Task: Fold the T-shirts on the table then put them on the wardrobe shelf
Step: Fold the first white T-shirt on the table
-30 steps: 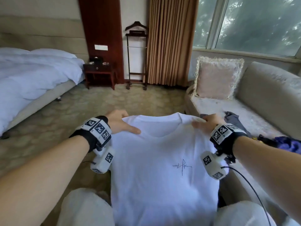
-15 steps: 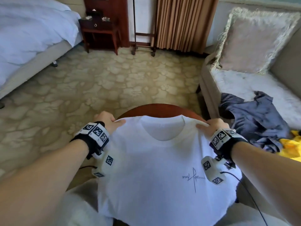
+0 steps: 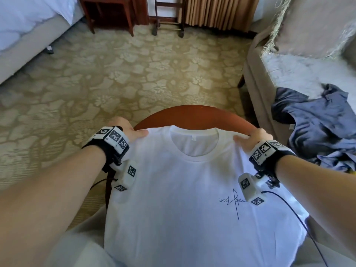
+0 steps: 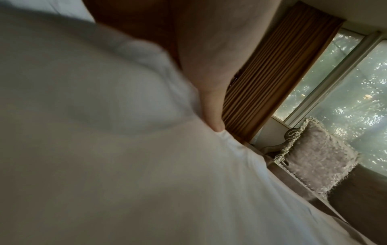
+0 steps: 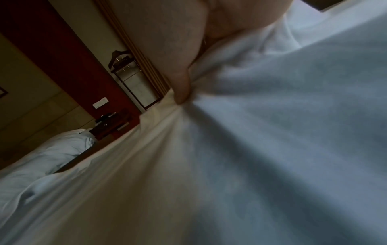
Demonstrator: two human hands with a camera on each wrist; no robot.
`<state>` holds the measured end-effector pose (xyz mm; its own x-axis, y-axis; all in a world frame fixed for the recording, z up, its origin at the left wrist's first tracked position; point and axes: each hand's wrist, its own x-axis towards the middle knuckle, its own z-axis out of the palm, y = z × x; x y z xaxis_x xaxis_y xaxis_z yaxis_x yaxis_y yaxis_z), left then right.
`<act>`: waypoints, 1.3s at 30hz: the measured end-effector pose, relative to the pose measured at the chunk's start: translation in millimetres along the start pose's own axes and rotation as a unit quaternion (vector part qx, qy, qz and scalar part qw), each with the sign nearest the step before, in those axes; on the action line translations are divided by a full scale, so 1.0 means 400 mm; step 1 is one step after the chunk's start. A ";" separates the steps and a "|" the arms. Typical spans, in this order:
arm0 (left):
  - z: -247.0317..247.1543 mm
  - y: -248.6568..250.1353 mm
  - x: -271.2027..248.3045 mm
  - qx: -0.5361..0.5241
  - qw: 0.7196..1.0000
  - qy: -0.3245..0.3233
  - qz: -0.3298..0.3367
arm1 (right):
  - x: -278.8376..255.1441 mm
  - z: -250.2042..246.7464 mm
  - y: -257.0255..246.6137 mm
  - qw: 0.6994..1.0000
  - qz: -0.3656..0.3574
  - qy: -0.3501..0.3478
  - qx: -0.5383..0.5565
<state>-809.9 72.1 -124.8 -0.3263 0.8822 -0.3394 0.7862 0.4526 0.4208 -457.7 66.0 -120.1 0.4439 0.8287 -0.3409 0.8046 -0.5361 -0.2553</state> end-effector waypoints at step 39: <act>0.218 0.216 -0.149 0.144 0.979 -0.127 0.073 | 0.004 0.013 0.174 0.999 -0.032 0.014 -0.009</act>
<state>-676.8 47.5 -141.5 -0.0868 0.8579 -0.5065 0.9418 0.2364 0.2390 -403.1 29.3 -143.2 0.4025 0.8654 -0.2985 0.8383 -0.4794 -0.2595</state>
